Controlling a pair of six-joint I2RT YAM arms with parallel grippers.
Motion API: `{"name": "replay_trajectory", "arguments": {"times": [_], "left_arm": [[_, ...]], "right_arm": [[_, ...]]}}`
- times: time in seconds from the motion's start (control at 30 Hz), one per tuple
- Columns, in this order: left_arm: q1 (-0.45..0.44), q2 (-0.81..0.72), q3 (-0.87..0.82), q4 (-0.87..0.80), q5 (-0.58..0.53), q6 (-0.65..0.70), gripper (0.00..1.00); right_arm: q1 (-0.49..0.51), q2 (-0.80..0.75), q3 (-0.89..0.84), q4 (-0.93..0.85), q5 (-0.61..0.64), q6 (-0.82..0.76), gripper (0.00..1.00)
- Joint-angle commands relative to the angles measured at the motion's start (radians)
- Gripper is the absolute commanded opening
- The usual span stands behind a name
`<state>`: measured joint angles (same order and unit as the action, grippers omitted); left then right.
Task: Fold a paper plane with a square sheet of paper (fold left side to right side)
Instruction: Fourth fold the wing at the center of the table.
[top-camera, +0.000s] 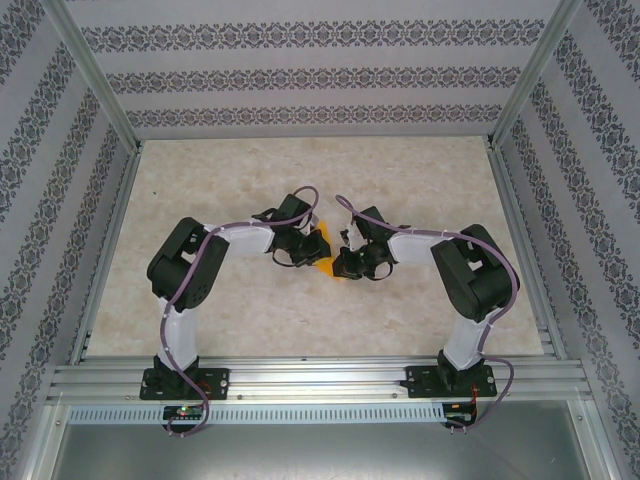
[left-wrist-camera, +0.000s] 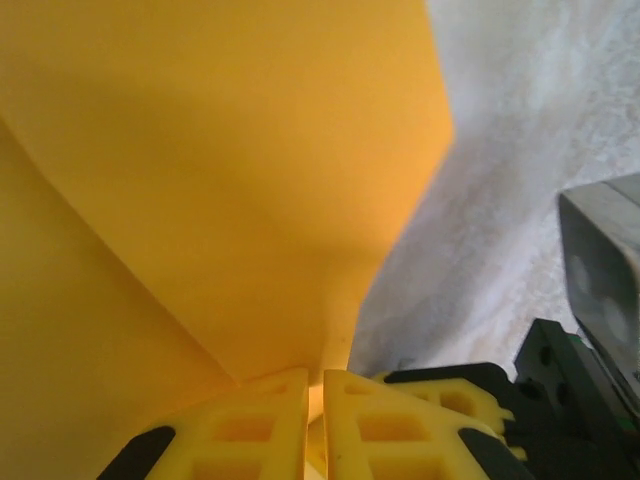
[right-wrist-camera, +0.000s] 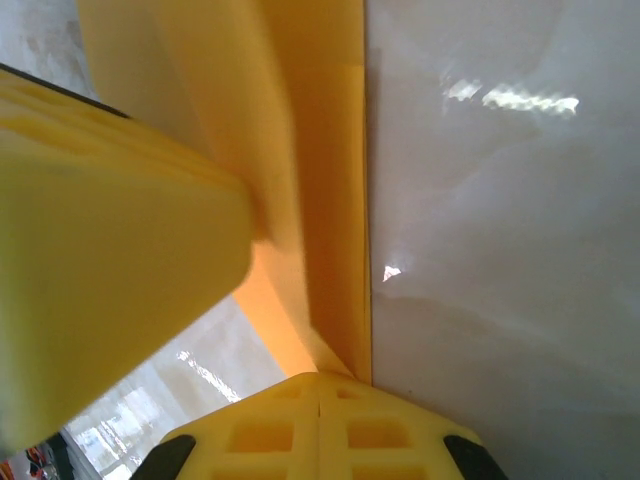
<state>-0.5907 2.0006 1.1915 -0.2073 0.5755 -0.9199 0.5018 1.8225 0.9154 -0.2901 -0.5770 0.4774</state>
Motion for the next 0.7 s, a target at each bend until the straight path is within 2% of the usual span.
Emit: {"name": "replay_trajectory", "arguments": {"times": [0.0,0.37,0.67], "left_arm": [[-0.018,0.024,0.005,0.067,0.02,-0.04,0.14],[0.002,0.058,0.017,-0.012,-0.089,0.003,0.14],[0.081,0.081,0.035,-0.046,-0.138,0.075,0.16]], "right_arm": [[0.005,0.066,-0.032,-0.128,0.095,-0.011,0.05],[0.018,0.073,-0.023,-0.189,0.14,-0.025,0.05],[0.039,0.089,-0.018,-0.221,0.163,-0.031,0.05]]}}
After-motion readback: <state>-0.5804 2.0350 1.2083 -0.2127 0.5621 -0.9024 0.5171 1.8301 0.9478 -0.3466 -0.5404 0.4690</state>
